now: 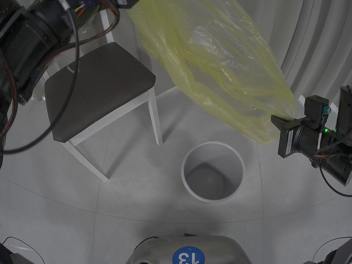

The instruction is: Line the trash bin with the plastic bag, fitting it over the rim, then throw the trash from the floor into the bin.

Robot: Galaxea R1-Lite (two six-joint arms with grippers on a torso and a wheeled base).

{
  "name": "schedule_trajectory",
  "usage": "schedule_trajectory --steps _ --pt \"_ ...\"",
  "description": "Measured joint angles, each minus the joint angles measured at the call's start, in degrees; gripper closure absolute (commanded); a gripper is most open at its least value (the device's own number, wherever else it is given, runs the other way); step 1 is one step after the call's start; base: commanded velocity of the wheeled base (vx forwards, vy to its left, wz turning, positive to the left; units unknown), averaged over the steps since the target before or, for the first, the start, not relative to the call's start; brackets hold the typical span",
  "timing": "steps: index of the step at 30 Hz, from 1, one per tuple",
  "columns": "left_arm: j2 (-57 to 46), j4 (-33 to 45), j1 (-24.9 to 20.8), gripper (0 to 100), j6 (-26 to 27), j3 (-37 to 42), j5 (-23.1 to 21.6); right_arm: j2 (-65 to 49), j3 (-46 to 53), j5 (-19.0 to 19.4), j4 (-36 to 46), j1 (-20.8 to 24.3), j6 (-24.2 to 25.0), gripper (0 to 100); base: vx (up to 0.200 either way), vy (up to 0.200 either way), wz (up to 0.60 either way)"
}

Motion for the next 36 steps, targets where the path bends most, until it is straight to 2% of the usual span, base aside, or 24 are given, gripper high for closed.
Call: schedule_trajectory --steps 7,20,25,29,33,36 --pt "-0.09 -0.27 0.22 100 -0.71 0.88 -0.82 -0.52 0.48 0.05 -0.06 0.27 0.10 100 0.000 -0.200 0.00" --pt "-0.16 1.05 1.01 100 -4.00 1.73 -0.62 -0.60 0.52 0.57 0.00 0.27 0.07 100 0.000 0.000 0.00" --pt "0.20 5.56 1.34 100 -8.31 2.12 1.82 -0.57 -0.07 0.87 0.05 0.09 0.02 100 0.000 0.000 0.00" --pt "0.33 13.19 1.37 100 -13.46 2.10 3.40 -0.94 -0.77 1.08 1.55 -0.17 -0.11 100 0.000 0.000 0.00" --pt "0.39 19.49 1.27 100 -19.43 1.54 4.22 -1.84 -2.39 1.94 8.53 -0.94 -0.12 100 0.000 0.000 0.00" --pt "0.63 23.30 1.23 100 -22.85 1.15 4.55 -2.51 -4.44 4.07 14.64 -2.12 -0.11 100 0.000 0.000 0.00"
